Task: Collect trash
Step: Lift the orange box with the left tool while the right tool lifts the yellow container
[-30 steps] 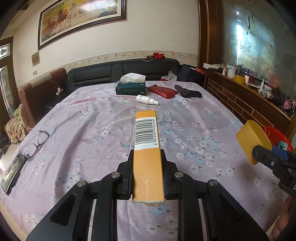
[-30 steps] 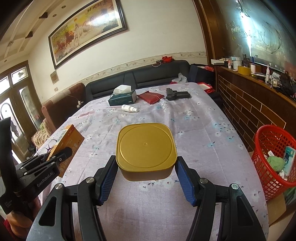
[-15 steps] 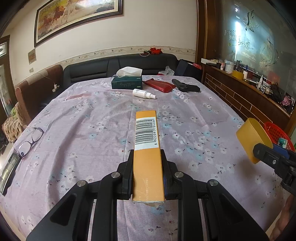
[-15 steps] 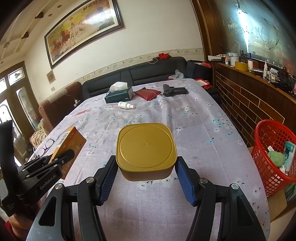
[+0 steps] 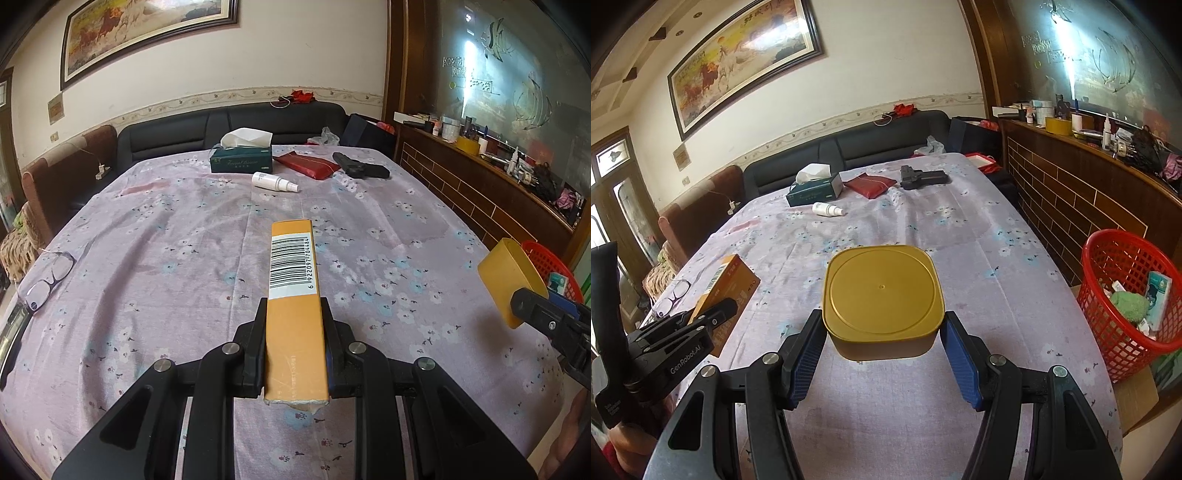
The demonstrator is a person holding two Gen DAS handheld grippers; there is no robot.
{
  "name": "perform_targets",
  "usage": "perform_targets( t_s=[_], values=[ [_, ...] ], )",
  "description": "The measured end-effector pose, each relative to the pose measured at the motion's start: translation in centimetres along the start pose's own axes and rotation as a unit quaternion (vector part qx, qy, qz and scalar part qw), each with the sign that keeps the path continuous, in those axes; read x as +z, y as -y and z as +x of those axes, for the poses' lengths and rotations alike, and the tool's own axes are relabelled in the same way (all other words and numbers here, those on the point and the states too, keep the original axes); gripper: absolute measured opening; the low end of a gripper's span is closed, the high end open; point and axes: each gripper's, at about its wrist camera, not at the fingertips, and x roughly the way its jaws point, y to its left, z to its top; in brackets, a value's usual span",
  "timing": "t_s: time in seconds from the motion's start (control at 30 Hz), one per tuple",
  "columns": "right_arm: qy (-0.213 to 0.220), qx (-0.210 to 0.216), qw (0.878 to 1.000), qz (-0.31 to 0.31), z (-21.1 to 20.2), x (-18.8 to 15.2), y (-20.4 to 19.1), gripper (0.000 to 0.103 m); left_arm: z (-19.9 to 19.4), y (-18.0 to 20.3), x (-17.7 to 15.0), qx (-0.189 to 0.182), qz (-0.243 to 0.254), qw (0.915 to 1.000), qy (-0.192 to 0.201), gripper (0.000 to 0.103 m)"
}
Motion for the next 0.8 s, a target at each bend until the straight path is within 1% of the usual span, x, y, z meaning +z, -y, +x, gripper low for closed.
perform_targets(
  t_s=[0.23, 0.47, 0.63, 0.8],
  values=[
    [0.001, -0.003, 1.000, 0.001, -0.3, 0.0, 0.1, 0.068, 0.0, 0.6, -0.1, -0.006, 0.003, 1.0000, 0.000, 0.021],
    [0.003, -0.004, 1.000, 0.005, -0.2, 0.0, 0.4, 0.068, 0.1, 0.8, -0.3, -0.003, 0.004, 1.0000, -0.006, 0.021],
    [0.003, -0.003, 1.000, 0.005, 0.0, 0.1, 0.5, 0.068, 0.0, 1.1, -0.6, -0.001, 0.005, 1.0000, -0.003, 0.021],
    [0.000, 0.000, 1.000, 0.011, 0.2, -0.1, 0.6, 0.068, 0.5, 1.3, -0.7, -0.002, 0.008, 0.9999, -0.013, 0.021]
  ],
)
